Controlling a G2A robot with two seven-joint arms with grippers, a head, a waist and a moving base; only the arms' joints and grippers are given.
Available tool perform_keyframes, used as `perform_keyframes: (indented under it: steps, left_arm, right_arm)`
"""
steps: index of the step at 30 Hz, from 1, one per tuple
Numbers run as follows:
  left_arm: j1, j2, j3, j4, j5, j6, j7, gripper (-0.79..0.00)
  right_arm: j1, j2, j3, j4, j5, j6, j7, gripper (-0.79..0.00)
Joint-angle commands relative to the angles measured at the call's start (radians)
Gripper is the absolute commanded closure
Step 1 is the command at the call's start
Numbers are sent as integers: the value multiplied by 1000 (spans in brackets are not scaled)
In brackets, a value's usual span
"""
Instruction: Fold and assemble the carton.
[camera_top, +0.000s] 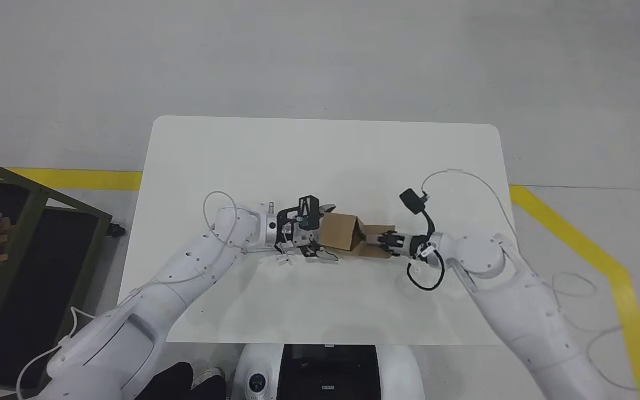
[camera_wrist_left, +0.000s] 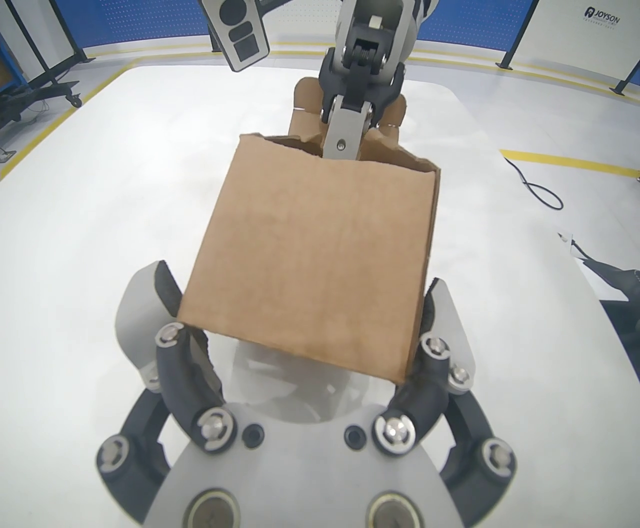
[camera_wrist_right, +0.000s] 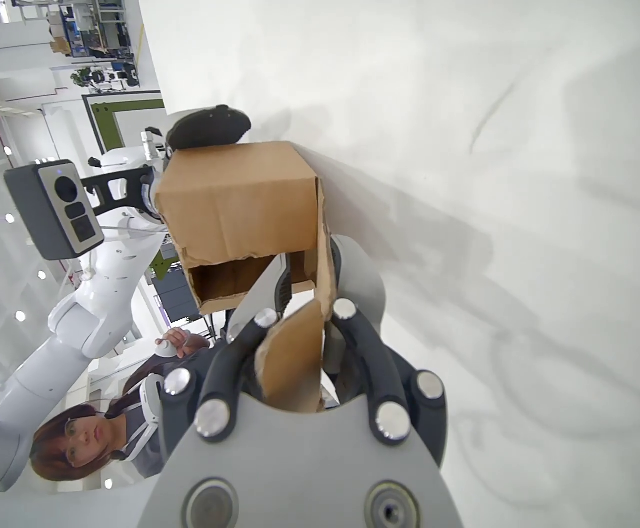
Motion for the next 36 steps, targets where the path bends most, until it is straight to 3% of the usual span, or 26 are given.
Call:
perform_keyframes:
  steps: [1, 10, 20, 36]
  left_arm:
    - [0, 0, 0, -2, 1, 1, 0, -785]
    - [1, 1, 0, -11, 4, -5, -2, -785]
    - [0, 0, 3, -12, 1, -13, -11, -785]
    - [-1, 2, 1, -17, 4, -20, 11, -785]
  right_arm:
    - [4, -1, -7, -13, -19, 28, -10, -114]
    - [9, -3, -29, -84, -88, 134, -21, -123]
    - [-5, 0, -14, -129, -95, 177, -26, -129]
    - [43, -22, -90, -131, -162, 278, -76, -129]
